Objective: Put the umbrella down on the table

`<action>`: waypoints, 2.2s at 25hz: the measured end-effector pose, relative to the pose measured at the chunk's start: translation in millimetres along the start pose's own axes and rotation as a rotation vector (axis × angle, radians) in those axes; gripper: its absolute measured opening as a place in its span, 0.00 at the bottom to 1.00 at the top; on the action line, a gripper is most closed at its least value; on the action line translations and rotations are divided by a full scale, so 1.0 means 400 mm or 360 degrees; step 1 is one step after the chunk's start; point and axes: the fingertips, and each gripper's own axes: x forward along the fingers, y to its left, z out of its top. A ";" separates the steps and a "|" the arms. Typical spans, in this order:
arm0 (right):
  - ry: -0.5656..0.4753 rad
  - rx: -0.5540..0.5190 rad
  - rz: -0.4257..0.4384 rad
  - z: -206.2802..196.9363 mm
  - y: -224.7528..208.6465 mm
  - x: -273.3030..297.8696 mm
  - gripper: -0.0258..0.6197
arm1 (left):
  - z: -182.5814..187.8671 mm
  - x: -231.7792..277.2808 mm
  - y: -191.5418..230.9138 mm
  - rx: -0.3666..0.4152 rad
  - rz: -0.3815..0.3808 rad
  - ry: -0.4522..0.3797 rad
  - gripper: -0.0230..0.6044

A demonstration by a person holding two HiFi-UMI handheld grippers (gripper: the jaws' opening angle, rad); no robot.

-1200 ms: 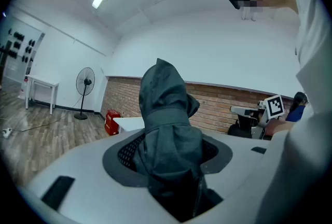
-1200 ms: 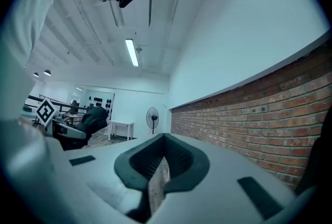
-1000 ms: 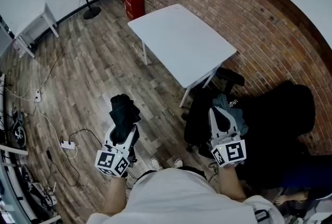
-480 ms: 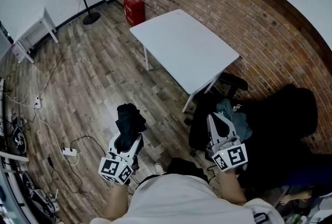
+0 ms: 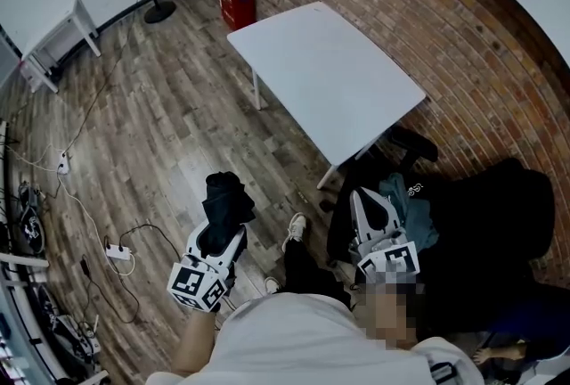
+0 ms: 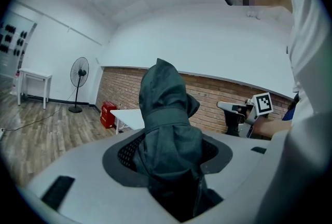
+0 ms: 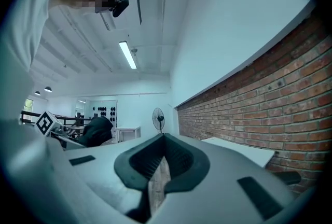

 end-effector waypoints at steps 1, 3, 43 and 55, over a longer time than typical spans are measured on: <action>-0.0001 0.0009 0.0006 -0.005 -0.020 0.034 0.07 | 0.006 0.032 0.010 -0.0001 -0.0007 0.0008 0.42; -0.0006 0.0018 0.0013 -0.014 -0.069 0.103 0.07 | 0.022 0.107 0.031 0.0006 -0.0026 0.0018 0.42; 0.0059 0.0013 -0.0160 0.040 -0.598 0.712 0.07 | 0.319 0.999 0.198 0.0106 -0.0443 0.0135 0.43; 0.0096 0.0017 -0.0236 0.025 -0.620 0.688 0.07 | 0.284 1.083 0.247 0.0115 -0.0411 0.0258 0.43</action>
